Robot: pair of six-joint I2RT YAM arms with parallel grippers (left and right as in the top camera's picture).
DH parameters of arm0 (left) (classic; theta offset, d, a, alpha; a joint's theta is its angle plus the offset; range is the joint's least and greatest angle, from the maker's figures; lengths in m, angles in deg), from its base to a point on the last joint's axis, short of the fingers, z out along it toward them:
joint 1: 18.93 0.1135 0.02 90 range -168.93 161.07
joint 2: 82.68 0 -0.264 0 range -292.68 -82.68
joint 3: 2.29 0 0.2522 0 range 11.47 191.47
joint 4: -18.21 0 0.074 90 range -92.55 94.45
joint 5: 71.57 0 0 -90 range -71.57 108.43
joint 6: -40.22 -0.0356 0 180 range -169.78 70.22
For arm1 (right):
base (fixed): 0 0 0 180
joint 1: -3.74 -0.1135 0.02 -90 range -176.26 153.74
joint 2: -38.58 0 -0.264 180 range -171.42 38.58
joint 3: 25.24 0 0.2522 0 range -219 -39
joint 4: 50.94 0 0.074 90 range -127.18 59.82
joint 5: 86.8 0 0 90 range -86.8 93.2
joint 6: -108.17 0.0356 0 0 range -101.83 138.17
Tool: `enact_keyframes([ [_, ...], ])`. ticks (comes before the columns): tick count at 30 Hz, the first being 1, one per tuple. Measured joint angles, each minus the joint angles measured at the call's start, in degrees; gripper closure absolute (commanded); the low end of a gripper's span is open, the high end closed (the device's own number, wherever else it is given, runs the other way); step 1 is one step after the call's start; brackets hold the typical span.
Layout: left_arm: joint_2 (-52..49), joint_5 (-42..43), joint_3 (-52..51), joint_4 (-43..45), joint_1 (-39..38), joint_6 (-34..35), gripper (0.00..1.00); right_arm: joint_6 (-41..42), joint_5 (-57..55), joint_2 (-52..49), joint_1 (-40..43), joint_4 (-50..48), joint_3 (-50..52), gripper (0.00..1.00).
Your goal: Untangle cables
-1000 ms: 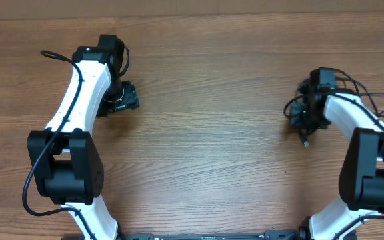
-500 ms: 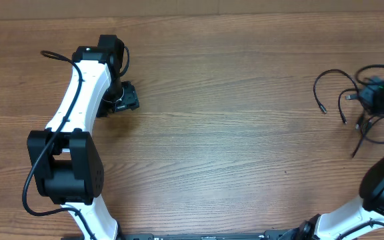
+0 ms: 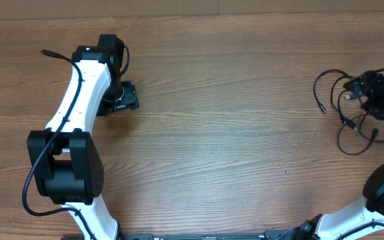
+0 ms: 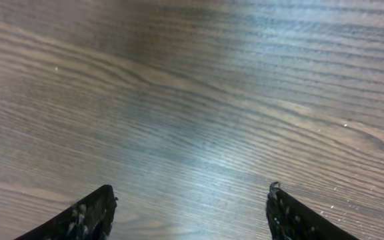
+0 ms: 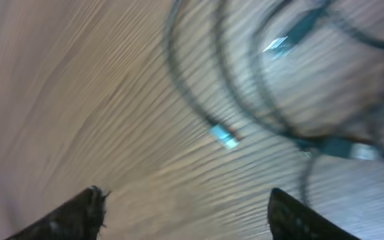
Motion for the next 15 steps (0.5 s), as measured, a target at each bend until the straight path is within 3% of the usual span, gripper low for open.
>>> enact_keyframes([
  [7,0.0,4.6,4.1,0.6,0.0,-3.8,0.25,-5.7,-3.5,0.0,-13.0,1.8,0.0,0.24],
  [8,0.0,5.4,4.2,0.2,0.0,-4.3,0.18,-6.0,-4.4,0.0,-15.0,2.2,0.0,0.24],
  [9,0.0,5.9,4.2,-0.5,0.0,-4.5,0.15,-6.2,-5.6,0.0,-17.4,2.6,0.0,0.21],
  [10,0.0,6.3,4.2,-1.6,0.0,-5.0,0.12,-6.4,-6.8,0.0,-20.0,3.3,0.0,0.0],
  [15,0.0,7.3,4.2,-9.2,0.0,-5.1,0.11,-5.9,-10.4,0.0,-30.1,4.5,0.0,0.0],
])
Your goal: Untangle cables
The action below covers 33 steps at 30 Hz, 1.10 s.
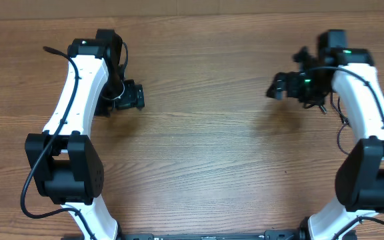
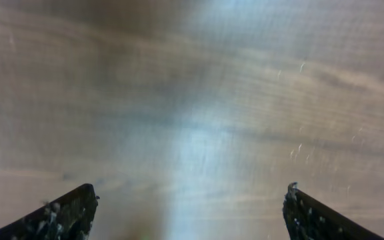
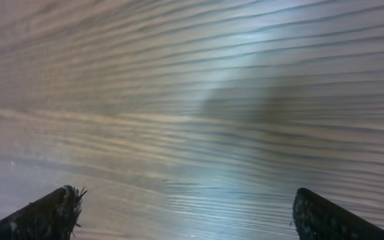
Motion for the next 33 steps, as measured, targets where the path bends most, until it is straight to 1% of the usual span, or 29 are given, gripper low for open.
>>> enact_keyframes([
  [5,0.0,0.4,0.0,-7.3,0.0,0.0,0.12,3.4,-1.8,0.0,-5.1,2.7,0.0,0.0],
  [11,0.0,0.4,0.0,-13.6,0.0,0.0,0.13,7.1,-4.9,0.0,-7.1,7.9,0.0,0.0],
  [15,1.9,0.4,-0.7,-13.1,0.0,0.0,0.14,7.8,-6.1,1.3,-7.2,7.1,1.7,0.0],
  [18,6.9,-0.1,-3.4,-9.8,-0.2,0.0,0.13,8.2,-6.9,5.6,-7.2,4.3,5.7,0.0],
  [21,14.8,-0.6,-8.3,-4.3,-0.4,0.0,0.11,8.4,-7.6,14.1,-7.2,-0.9,11.5,0.0],
  [26,31.4,-1.6,-19.3,6.9,-0.4,0.2,0.08,8.5,-8.0,31.2,-7.2,-8.7,20.5,0.0],
  [28,39.5,-2.3,-25.0,12.0,-0.4,0.2,0.0,8.6,-8.2,37.5,-7.2,-10.7,23.8,0.0],
  [32,53.5,-3.1,-34.6,19.8,-0.4,0.5,0.0,8.5,-8.6,48.8,-7.2,-11.8,28.7,0.0],
  [33,56.5,-3.2,-36.3,20.4,-0.4,0.8,0.0,8.5,-8.8,50.9,-7.2,-11.7,29.1,0.0],
])
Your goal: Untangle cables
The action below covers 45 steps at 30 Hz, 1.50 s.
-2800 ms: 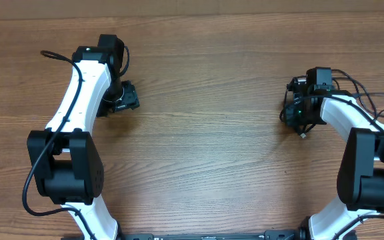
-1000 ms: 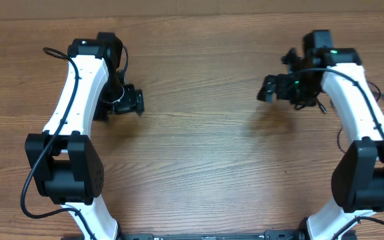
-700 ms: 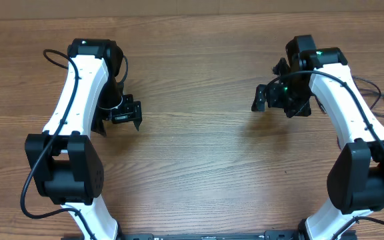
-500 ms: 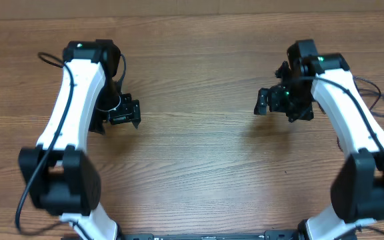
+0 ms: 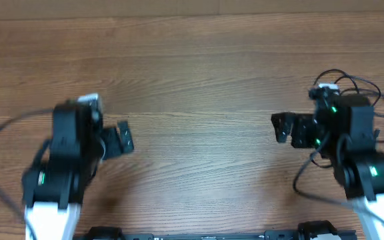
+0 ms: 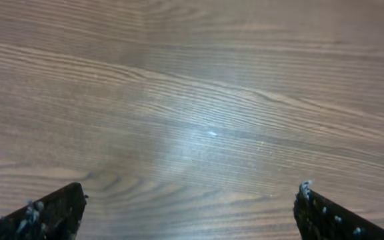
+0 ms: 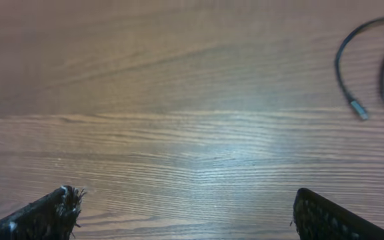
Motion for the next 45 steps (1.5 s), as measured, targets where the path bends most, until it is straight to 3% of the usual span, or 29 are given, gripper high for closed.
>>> enact_keyframes([
  [8,13.0,-0.3,-4.1,0.3,0.0,1.7,0.01,0.0,-0.1,8.4,0.0,0.0,0.2,0.0],
  [35,12.0,-0.3,-4.4,-0.1,0.0,2.3,0.0,0.0,-0.3,-5.5,0.0,1.6,0.5,0.0],
  [45,12.0,-0.3,-4.4,-0.1,0.0,2.3,0.01,0.0,-1.8,2.8,0.0,-2.8,2.5,0.0],
])
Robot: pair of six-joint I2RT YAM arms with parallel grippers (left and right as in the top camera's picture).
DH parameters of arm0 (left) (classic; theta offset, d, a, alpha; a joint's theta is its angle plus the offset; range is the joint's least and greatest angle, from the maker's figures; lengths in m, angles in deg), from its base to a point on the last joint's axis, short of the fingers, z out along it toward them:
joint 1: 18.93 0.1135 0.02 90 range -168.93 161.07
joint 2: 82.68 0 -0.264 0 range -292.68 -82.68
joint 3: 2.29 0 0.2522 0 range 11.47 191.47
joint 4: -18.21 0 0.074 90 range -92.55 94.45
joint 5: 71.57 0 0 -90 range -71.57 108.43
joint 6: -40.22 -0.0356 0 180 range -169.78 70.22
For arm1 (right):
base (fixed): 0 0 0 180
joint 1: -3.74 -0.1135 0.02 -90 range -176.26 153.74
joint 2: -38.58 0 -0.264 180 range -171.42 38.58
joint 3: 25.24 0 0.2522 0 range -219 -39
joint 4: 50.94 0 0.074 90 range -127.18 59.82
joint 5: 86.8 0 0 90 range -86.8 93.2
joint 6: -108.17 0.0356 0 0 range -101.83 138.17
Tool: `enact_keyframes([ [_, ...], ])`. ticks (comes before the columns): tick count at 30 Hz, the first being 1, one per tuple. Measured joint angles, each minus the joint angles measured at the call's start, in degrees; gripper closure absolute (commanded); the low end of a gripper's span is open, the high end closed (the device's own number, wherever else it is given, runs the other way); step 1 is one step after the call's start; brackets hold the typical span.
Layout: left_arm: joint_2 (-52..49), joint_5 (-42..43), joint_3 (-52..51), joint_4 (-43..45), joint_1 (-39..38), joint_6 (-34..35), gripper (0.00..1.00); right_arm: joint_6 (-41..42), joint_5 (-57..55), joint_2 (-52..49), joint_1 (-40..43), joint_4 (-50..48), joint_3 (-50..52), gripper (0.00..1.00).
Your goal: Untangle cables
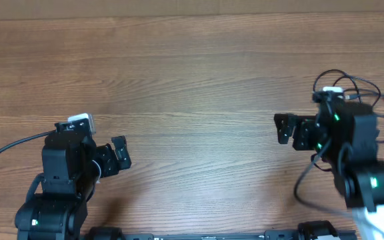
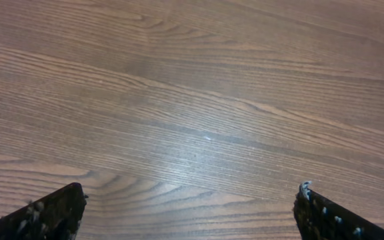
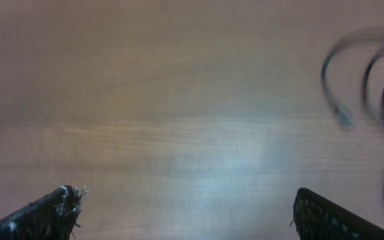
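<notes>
A tangle of thin black cables (image 1: 332, 73) lies at the table's far right, partly hidden under my right arm. In the blurred right wrist view a few cable loops (image 3: 343, 118) with a plug end show at the right edge. My right gripper (image 1: 286, 128) hangs left of the tangle, open (image 3: 185, 194), with only wood between its fingers. Near the front left, my left gripper (image 1: 119, 155) is also open (image 2: 191, 189) over bare wood, far from the cables.
The wooden table (image 1: 199, 80) stretches between the two arms. Both arm bases stand at the front edge. A thick black lead (image 1: 9, 148) runs from the left arm off the left side.
My left arm has drawn back a little toward the front edge. The right arm is nearly where it was, its wrist view now blurred. Both grippers remain open and empty.
At first my left arm reached out at the far left and my right gripper hung open over the cable tangle. Then the right gripper was left of the tangle, empty. Later both arms were drawn back toward the front edge, cables lying at the far right, as now.
</notes>
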Motion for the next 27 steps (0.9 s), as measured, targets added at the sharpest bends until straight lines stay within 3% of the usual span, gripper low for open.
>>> enact_keyframes([
  [12,0.0,0.0,-0.1,-0.1,0.0,0.0,0.01,0.0,0.0,29.8,0.0,-25.2,24.5,0.0],
  [27,-0.1,0.0,-0.1,-0.1,0.0,0.0,0.0,0.0,-0.1,45.9,0.0,-40.2,38.5,0.0],
])
